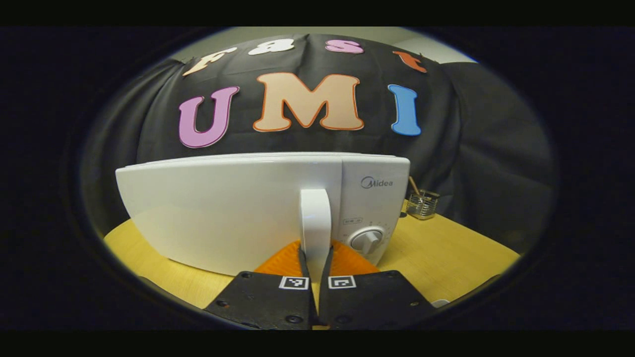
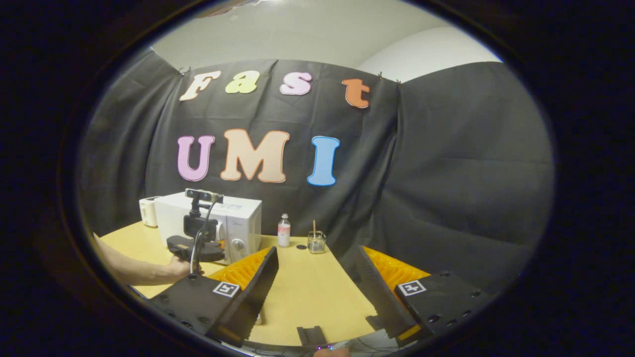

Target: Open the microwave oven with the left hand, put the food in, and close the microwave oven.

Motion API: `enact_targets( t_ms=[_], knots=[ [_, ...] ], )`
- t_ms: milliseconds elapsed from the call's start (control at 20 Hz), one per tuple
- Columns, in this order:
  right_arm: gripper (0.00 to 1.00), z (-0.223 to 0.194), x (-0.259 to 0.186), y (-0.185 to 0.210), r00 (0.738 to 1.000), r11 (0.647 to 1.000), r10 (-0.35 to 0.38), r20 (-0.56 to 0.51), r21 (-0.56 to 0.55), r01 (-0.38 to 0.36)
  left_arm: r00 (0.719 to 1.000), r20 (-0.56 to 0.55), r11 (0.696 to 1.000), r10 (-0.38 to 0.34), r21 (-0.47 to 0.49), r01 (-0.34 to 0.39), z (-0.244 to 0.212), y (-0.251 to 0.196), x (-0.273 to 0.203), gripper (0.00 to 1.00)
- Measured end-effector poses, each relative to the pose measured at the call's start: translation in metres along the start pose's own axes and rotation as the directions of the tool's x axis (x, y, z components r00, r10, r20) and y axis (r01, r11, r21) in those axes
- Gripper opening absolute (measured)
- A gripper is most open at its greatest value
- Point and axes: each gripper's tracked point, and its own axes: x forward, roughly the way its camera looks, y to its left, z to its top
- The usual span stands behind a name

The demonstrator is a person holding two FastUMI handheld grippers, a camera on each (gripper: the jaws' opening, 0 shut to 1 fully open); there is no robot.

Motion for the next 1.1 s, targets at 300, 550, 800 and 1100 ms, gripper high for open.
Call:
enact_targets(
  t_ms=[300,550,800,1100],
  knots=[
    [0.99,0.008,0.008,0.004,1.000,1.000,-0.005,0.018,-0.010,0.005,0.997,-0.072,1.000,-0.026,-0.014,0.025,-0.016,-0.001,-0.025,0.00],
    [0.99,0.014,0.025,0.029,0.999,0.999,0.039,0.031,0.021,-0.040,0.996,-0.066,0.998,-0.064,0.013,0.065,-0.027,0.015,-0.103,0.00],
    [0.97,0.012,0.035,0.074,0.992,0.992,0.119,0.036,0.026,-0.120,0.989,-0.114,0.995,-0.092,0.020,0.095,-0.043,0.048,-0.172,0.00],
    [0.97,0.017,0.036,0.122,0.983,0.984,0.175,0.055,0.028,-0.177,0.986,-0.157,0.998,-0.050,0.031,0.055,-0.055,0.097,-0.227,0.00]
  ],
)
